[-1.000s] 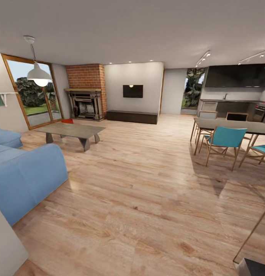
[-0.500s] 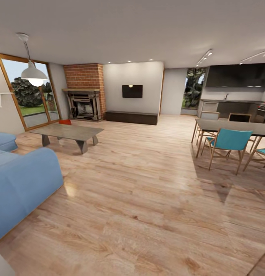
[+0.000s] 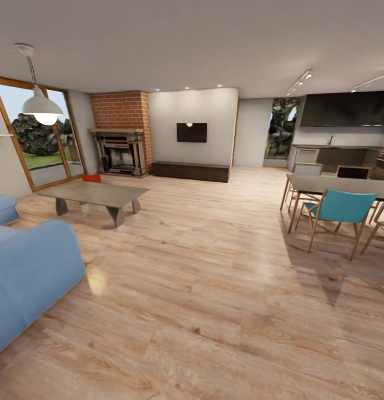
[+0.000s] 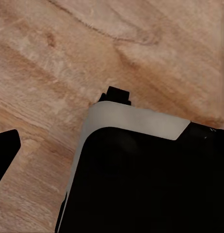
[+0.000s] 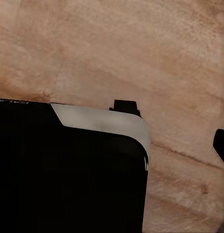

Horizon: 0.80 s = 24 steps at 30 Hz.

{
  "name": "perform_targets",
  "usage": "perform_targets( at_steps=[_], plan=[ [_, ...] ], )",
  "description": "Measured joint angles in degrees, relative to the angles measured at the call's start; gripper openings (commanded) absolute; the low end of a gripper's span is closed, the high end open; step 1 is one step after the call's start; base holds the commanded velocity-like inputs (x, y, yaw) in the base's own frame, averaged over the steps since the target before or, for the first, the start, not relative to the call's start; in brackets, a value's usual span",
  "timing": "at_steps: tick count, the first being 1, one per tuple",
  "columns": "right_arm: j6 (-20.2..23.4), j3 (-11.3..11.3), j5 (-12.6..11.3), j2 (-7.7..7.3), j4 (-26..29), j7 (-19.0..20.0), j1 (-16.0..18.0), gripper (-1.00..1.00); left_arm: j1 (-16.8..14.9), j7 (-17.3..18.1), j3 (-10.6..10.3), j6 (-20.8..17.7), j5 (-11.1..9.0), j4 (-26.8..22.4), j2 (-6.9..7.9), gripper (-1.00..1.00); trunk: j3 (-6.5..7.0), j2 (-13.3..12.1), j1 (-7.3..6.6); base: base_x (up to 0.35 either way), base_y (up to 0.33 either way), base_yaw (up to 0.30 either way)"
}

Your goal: Move the two storage containers from the living room to the garage. In the garage, place one container on the floor and stack the other container on top of it (either order is fine).

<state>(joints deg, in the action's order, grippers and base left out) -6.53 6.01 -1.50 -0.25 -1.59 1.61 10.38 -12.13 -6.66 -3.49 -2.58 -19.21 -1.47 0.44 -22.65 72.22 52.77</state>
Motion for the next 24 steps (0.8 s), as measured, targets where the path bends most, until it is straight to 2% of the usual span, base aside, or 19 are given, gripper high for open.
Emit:
perform_targets(
  at_steps=[8,24],
  plan=[
    [0.0,-0.08,0.0,0.0,0.0,0.0,0.0,1.0,-0.01,0.03,0.0,-2.11,0.01,0.02,0.0,1.0,0.0,0.0,0.0,0.325,0.0,0.0],
    [0.0,-0.09,0.0,0.0,0.0,0.0,0.0,1.0,-0.01,0.05,0.0,-2.41,-0.06,0.04,0.0,1.0,0.0,0.0,0.0,0.325,0.0,0.0]
  ],
)
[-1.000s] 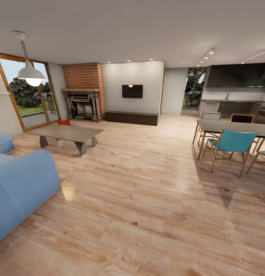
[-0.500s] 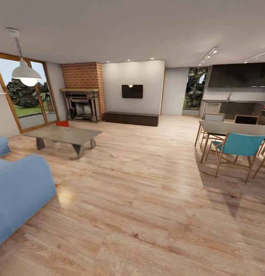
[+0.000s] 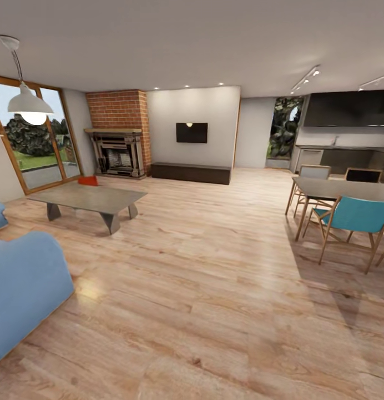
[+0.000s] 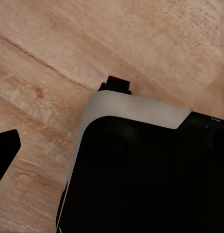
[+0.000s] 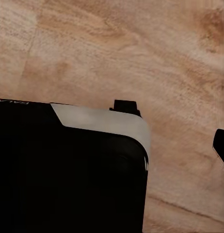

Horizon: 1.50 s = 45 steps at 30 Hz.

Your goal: Move the two storage containers from the living room to the garage. In the garage, place one container on the floor and stack the other container on top of it (either order is fine).

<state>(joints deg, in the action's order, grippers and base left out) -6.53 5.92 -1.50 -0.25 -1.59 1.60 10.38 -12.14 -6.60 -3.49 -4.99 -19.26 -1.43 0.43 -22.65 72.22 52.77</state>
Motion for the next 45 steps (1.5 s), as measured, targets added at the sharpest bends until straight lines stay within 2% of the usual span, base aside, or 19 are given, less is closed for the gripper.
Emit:
perform_targets(
  at_steps=[45],
  plan=[
    [0.15,0.08,-0.06,0.02,0.0,0.0,0.0,1.0,0.0,0.05,0.0,0.08,0.08,0.0,0.0,1.0,0.0,0.0,0.0,0.326,0.0,0.0]
  ],
)
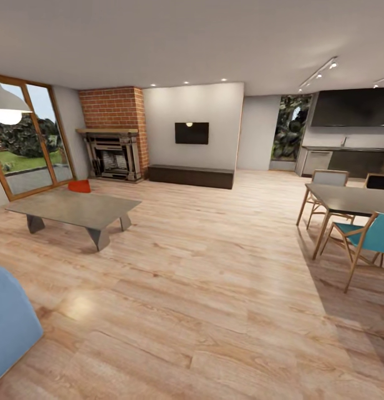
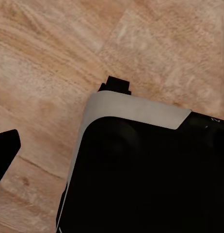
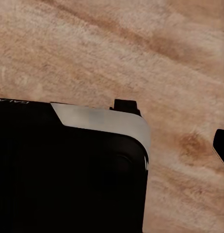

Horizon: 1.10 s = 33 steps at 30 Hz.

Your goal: Move the two storage containers from the living room to the garage. In the garage, place one container on the floor and stack the other container on top of it (either order is fine).

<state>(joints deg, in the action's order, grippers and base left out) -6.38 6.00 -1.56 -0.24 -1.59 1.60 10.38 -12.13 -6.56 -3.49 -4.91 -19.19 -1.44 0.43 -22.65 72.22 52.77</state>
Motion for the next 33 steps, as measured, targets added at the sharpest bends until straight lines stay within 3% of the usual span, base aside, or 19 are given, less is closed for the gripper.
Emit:
perform_targets(
  at_steps=[23,33],
  plan=[
    [-0.23,-0.03,0.06,-0.02,0.0,0.08,0.0,1.0,0.0,0.0,0.0,0.0,0.0,-0.02,0.0,1.0,0.0,0.0,0.0,0.325,0.0,0.0],
    [-0.01,-0.08,-0.05,0.01,0.0,0.09,-0.01,1.0,-0.01,-0.02,0.0,0.41,0.0,0.0,-0.01,1.0,0.0,0.0,0.0,0.326,0.0,-0.211]
  ],
)
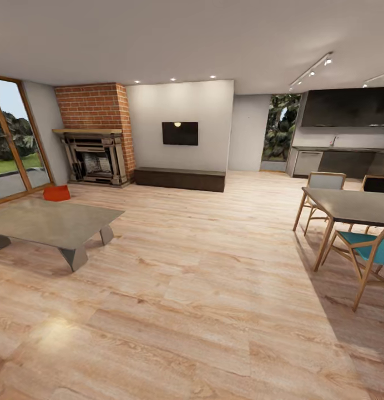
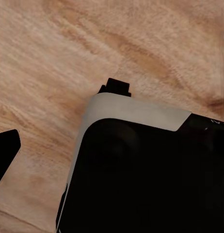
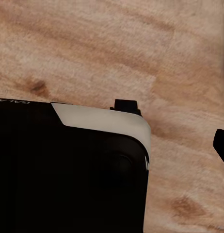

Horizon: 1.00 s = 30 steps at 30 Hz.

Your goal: Move the two storage containers from the living room to the garage. In the garage, place one container on the floor and stack the other container on top of it (either order is fine).

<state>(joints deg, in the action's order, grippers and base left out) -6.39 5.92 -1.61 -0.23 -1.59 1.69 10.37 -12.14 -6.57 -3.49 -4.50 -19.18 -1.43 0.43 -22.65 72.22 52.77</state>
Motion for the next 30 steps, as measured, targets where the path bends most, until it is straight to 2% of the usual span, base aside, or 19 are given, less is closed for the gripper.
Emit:
perform_targets(
  at_steps=[8,30],
  plan=[
    [-0.31,0.0,0.09,0.01,0.0,0.02,0.01,1.0,0.0,-0.03,0.06,0.31,-0.75,0.0,0.0,1.0,0.0,0.0,0.0,0.325,0.0,-0.164],
    [0.16,0.31,-0.15,-0.6,0.0,0.06,0.01,1.0,0.0,0.02,0.08,0.5,-1.25,0.0,0.02,1.0,0.0,0.0,0.0,0.325,0.0,-0.006]
  ],
)
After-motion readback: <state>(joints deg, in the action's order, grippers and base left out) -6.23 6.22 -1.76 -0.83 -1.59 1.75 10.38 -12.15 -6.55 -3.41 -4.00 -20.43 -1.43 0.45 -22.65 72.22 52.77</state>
